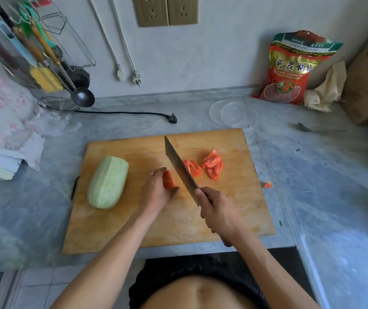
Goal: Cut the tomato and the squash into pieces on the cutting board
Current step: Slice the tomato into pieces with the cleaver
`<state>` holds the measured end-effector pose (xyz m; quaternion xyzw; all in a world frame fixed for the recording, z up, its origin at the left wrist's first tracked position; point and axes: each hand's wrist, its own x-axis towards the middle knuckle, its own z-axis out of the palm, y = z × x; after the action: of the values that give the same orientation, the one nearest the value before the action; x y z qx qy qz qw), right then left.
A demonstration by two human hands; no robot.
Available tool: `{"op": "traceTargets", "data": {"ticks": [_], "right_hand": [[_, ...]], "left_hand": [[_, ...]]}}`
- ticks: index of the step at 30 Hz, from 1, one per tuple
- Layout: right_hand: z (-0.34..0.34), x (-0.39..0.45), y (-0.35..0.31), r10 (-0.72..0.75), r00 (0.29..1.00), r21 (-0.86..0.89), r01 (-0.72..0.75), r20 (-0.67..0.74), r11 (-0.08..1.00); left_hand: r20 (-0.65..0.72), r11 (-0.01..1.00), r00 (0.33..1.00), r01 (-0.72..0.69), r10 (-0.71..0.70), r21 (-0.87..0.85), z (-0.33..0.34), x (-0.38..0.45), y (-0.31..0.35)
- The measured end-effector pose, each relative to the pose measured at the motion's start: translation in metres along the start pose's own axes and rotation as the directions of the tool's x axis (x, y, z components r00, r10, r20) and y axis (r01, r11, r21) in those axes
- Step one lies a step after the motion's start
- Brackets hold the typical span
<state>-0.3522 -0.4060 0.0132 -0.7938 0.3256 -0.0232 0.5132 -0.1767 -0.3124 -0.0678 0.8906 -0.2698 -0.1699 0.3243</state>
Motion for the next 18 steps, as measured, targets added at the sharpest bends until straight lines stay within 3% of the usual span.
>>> {"op": "traceTargets", "data": {"ticks": [9, 18], "right_hand": [[0.008, 0.005, -0.001, 0.029, 0.999, 0.013, -0.029, -0.018, 0.999], [0.010, 0.008, -0.008, 0.013, 1.000, -0.009, -0.013, 0.005, 1.000]], "left_hand": [[0.100, 0.989, 0.989, -0.120, 0.111, 0.089, -0.004, -0.006, -0.011], [-0.072, 0.996, 0.997, -0.013, 0.007, -0.087, -0.004, 0.006, -0.007]]}}
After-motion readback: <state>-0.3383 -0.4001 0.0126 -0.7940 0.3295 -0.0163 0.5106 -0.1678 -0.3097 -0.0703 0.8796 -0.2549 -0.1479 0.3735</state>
